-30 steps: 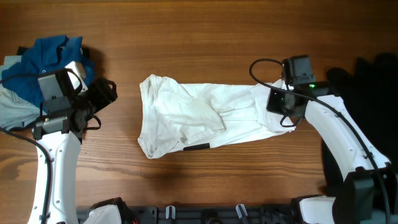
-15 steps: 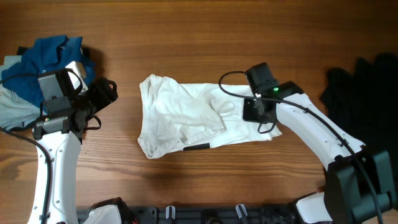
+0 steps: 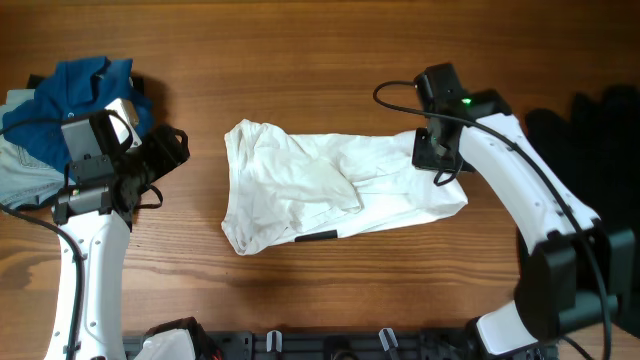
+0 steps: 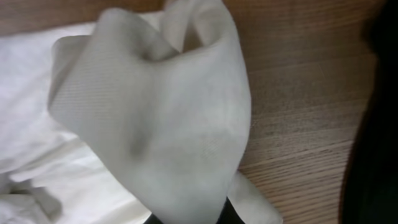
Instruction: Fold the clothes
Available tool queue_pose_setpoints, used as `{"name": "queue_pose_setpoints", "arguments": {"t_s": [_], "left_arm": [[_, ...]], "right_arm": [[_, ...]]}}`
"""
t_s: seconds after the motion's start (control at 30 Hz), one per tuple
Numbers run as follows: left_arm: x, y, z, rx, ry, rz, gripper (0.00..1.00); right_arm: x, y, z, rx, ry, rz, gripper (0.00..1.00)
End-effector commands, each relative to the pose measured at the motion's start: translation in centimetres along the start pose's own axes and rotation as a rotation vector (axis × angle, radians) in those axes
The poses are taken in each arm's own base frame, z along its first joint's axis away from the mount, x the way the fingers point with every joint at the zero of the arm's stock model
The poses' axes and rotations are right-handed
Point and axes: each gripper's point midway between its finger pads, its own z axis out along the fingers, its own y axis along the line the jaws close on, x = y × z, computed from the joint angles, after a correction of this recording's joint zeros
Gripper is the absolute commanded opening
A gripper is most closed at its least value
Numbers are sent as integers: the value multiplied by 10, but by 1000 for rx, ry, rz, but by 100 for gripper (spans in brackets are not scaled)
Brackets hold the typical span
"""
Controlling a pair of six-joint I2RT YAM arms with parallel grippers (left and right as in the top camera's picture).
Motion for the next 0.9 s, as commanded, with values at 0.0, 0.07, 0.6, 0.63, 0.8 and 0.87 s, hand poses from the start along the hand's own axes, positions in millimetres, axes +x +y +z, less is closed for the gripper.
{"name": "queue_pose_setpoints", "arguments": {"t_s": [0.0, 0.07, 0.6, 0.63, 0.8, 0.87], "left_arm": [[1, -5, -2, 20, -1, 15, 75], [1, -5, -2, 20, -1, 15, 75], [1, -5, -2, 20, -1, 15, 75], [1, -5, -2, 20, -1, 14, 75], [3, -4, -2, 17, 6, 12, 75], [3, -4, -2, 16, 8, 12, 75]], "right_arm": [[2, -23, 7, 152, 13, 26, 4], [3, -42, 4, 218, 17, 53, 4], [7, -15, 8, 86, 47, 30, 4], [10, -1, 11, 86, 48, 14, 5], [30, 46, 30, 27, 112, -31, 5], [33, 72, 36, -45, 118, -58, 18]]}}
